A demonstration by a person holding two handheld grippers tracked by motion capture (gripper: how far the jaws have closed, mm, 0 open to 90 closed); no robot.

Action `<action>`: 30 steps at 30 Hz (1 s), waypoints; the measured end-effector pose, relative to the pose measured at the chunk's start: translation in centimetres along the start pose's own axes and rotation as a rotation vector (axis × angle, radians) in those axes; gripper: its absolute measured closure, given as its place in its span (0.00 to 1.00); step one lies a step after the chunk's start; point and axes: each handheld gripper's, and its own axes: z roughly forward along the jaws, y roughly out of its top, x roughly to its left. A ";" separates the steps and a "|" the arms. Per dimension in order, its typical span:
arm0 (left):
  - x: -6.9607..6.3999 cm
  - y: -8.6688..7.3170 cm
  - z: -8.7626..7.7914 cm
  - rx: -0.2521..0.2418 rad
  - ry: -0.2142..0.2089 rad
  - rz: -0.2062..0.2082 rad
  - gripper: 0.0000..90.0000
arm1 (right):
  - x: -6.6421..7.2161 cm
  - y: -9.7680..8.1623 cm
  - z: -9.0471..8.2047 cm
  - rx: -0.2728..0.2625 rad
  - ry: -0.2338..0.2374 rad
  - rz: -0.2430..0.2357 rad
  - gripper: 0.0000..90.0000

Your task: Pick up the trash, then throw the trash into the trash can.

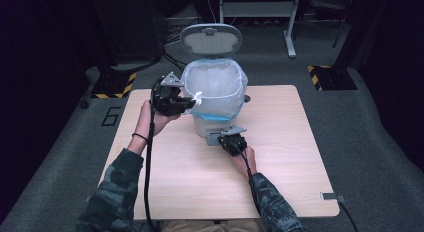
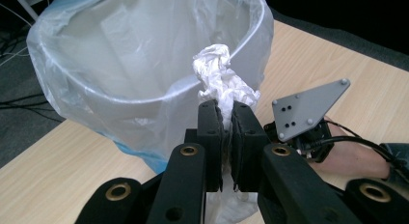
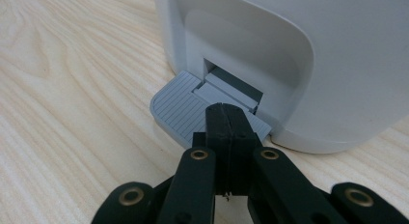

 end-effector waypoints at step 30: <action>2.1 4.5 0.1 0.059 0.009 0.020 0.93 | 0.0 0.0 0.0 0.003 -0.012 -0.008 1.00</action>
